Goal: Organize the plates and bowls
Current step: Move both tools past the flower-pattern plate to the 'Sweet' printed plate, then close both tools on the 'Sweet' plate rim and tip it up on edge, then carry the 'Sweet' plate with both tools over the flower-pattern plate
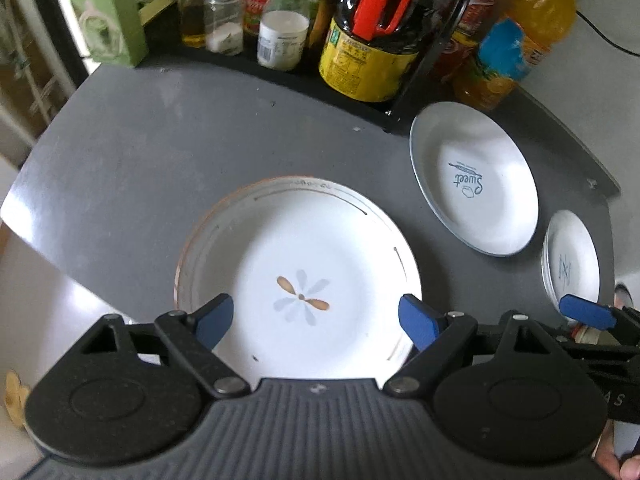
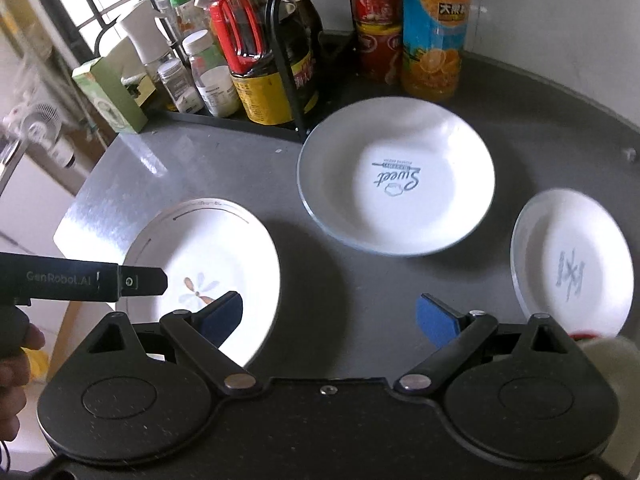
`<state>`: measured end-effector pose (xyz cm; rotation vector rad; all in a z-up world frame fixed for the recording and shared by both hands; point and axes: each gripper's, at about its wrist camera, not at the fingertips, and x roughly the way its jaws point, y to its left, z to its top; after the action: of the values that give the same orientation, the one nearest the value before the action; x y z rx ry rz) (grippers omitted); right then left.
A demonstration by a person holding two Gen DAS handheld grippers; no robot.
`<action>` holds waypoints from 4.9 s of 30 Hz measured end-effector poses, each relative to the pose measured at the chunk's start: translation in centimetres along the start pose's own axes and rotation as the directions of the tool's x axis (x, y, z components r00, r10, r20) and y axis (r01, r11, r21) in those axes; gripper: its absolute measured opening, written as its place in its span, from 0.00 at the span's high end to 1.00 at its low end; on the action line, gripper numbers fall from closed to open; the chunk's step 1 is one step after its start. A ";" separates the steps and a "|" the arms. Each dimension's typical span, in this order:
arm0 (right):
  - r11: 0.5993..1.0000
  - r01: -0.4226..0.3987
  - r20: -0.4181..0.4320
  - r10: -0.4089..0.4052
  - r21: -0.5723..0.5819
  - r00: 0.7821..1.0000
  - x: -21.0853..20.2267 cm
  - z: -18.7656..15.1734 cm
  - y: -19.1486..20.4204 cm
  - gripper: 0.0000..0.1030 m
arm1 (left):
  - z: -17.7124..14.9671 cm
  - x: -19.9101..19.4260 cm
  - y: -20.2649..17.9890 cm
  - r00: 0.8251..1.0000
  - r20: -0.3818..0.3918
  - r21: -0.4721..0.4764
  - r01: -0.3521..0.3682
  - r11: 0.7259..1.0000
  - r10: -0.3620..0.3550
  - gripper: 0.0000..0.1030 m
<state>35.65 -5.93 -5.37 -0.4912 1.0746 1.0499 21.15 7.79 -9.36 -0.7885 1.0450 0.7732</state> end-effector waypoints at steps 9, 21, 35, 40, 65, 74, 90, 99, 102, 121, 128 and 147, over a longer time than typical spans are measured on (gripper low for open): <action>0.996 -0.040 0.000 0.040 -0.086 0.999 -0.5 2.1 -3.4 0.08 | -0.5 0.0 -2.8 0.999 0.021 -0.093 -0.031 0.995 0.033 0.14; 0.993 -0.055 -0.008 0.054 -0.104 0.999 0.9 5.2 -7.9 0.08 | 0.8 1.8 -6.5 0.998 0.054 -0.196 -0.009 0.981 0.020 0.17; 0.999 -0.037 -0.038 0.036 -0.023 0.999 4.9 8.5 -13.1 0.30 | 3.7 5.3 -7.3 0.989 0.093 -0.316 0.135 0.939 -0.111 0.42; 0.996 -0.076 -0.025 0.078 0.045 0.997 5.9 9.6 -14.6 0.30 | 4.9 7.0 -7.2 0.987 0.102 -0.330 0.154 0.931 -0.128 0.47; 0.941 -0.144 -0.083 0.177 0.306 0.981 12.6 9.6 -21.7 0.74 | 7.6 12.8 -6.3 0.970 0.089 -0.432 0.243 0.868 -0.227 0.80; 0.936 -0.187 -0.066 0.215 0.299 0.974 13.8 9.9 -21.6 0.80 | 8.0 14.3 -5.7 0.969 0.071 -0.473 0.243 0.847 -0.239 0.87; 0.912 -0.202 0.002 0.216 0.357 0.976 11.6 8.8 -21.0 0.93 | 8.7 15.1 -4.9 0.953 0.056 -0.448 0.291 0.845 -0.299 0.91; 0.889 -0.165 0.068 0.150 0.427 0.986 7.9 6.1 -18.8 0.95 | 10.0 13.3 -3.8 0.933 0.018 -0.341 0.343 0.875 -0.359 0.91; 0.873 -0.157 0.096 0.127 0.461 0.987 6.8 5.2 -17.9 0.95 | 10.4 12.4 -3.4 0.924 0.011 -0.303 0.367 0.879 -0.382 0.91; 0.852 -0.159 0.203 0.064 0.500 0.977 1.5 -0.5 -9.9 0.95 | 8.0 5.9 1.9 0.903 -0.002 -0.153 0.425 0.892 -0.430 0.91; 0.858 -0.169 0.211 0.072 0.484 0.975 1.5 -1.7 -6.9 0.95 | 6.4 4.8 5.0 0.905 -0.005 -0.139 0.420 0.897 -0.424 0.91; 0.877 -0.144 0.170 0.072 0.459 0.983 3.2 -5.1 -0.8 0.95 | 2.5 5.2 11.7 0.921 -0.044 -0.169 0.376 0.911 -0.388 0.91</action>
<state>34.20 -8.74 -10.58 0.0418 1.1855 0.8647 13.95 16.64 -15.70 -1.1281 0.8652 0.4941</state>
